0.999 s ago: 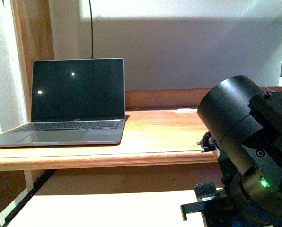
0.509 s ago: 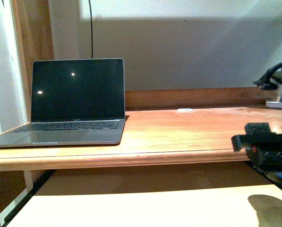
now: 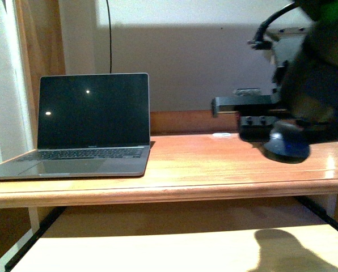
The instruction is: Place mouse
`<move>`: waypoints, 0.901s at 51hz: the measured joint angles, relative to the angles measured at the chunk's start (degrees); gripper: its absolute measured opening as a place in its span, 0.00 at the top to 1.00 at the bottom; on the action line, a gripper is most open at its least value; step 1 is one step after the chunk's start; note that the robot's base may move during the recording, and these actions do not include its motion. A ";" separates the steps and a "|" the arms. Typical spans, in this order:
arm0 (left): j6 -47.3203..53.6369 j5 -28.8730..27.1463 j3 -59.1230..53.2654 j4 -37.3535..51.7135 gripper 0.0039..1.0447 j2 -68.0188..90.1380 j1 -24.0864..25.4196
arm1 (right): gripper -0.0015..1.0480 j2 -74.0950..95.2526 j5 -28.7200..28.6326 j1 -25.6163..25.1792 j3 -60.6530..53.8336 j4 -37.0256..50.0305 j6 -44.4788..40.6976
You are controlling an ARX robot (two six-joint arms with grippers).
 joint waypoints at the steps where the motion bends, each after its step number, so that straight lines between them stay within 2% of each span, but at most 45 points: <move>1: 0.00 0.00 0.00 0.00 0.07 0.00 0.00 | 0.46 0.66 0.26 0.26 0.74 -0.26 0.17; 18: 0.00 0.00 0.00 0.00 0.07 0.00 0.00 | 0.46 18.43 8.17 5.03 24.15 -8.17 3.15; 25: 0.00 0.00 0.00 0.00 0.07 0.00 0.00 | 0.46 26.95 11.85 6.25 37.24 -12.94 3.41; 46: 0.00 0.00 0.00 0.02 0.07 0.00 0.00 | 0.46 50.25 16.26 7.85 67.73 -26.01 5.11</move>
